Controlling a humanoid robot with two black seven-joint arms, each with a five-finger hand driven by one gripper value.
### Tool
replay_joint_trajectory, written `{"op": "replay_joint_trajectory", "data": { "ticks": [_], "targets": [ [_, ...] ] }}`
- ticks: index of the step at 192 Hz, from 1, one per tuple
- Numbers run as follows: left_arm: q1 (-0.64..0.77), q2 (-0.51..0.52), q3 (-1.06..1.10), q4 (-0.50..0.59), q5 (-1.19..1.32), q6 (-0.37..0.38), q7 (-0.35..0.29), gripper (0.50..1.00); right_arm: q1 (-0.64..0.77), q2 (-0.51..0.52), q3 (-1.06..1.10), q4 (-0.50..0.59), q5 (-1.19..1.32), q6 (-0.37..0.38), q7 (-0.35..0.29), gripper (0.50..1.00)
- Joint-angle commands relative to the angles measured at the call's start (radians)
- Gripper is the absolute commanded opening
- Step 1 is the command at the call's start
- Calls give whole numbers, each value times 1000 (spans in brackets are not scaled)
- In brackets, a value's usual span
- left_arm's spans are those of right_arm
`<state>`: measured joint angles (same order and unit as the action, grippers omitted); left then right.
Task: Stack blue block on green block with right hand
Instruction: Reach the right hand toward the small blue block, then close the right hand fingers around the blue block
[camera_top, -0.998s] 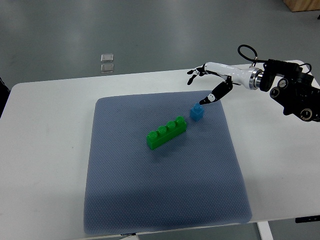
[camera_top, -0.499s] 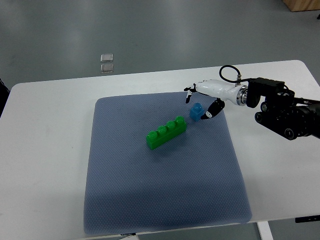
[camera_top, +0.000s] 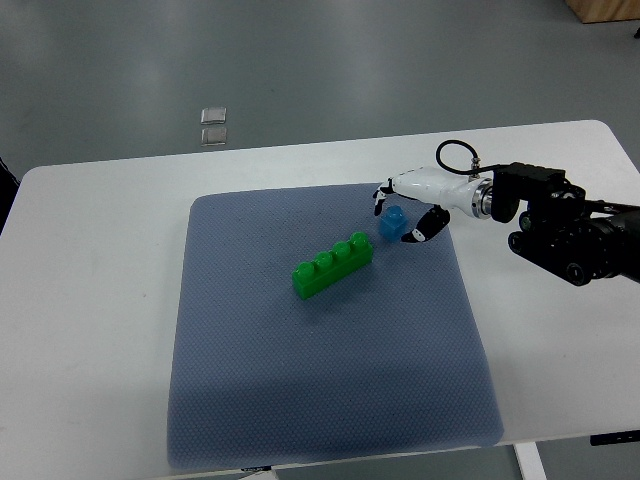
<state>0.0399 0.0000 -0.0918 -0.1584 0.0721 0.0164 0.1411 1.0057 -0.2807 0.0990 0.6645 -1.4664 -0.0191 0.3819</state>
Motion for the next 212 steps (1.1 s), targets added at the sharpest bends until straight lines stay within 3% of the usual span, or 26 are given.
{"op": "replay_joint_trajectory", "data": {
  "ticks": [1,45,80,94,164,212],
  "targets": [
    [0,0,0,-1,0,0,0,1000,1,0,-2,0,0,-1,0,811],
    [0,0,0,-1,0,0,0,1000,2,-2,-19,0,0,-1,0,764],
    [0,0,0,0,0,0,-1,1000,2,-2,-24,0,-2,-1,0,758],
    [0,0,0,0,0,0,0,1000,2,-3,-24,0,-2,1,0,729],
    [0,0,0,0,0,-1,0,1000,4,-3,-25,0,-2,1,2,723],
    [0,0,0,0,0,0,0,1000,4,-5,-25,0,-2,1,3,690]
  ]
}}
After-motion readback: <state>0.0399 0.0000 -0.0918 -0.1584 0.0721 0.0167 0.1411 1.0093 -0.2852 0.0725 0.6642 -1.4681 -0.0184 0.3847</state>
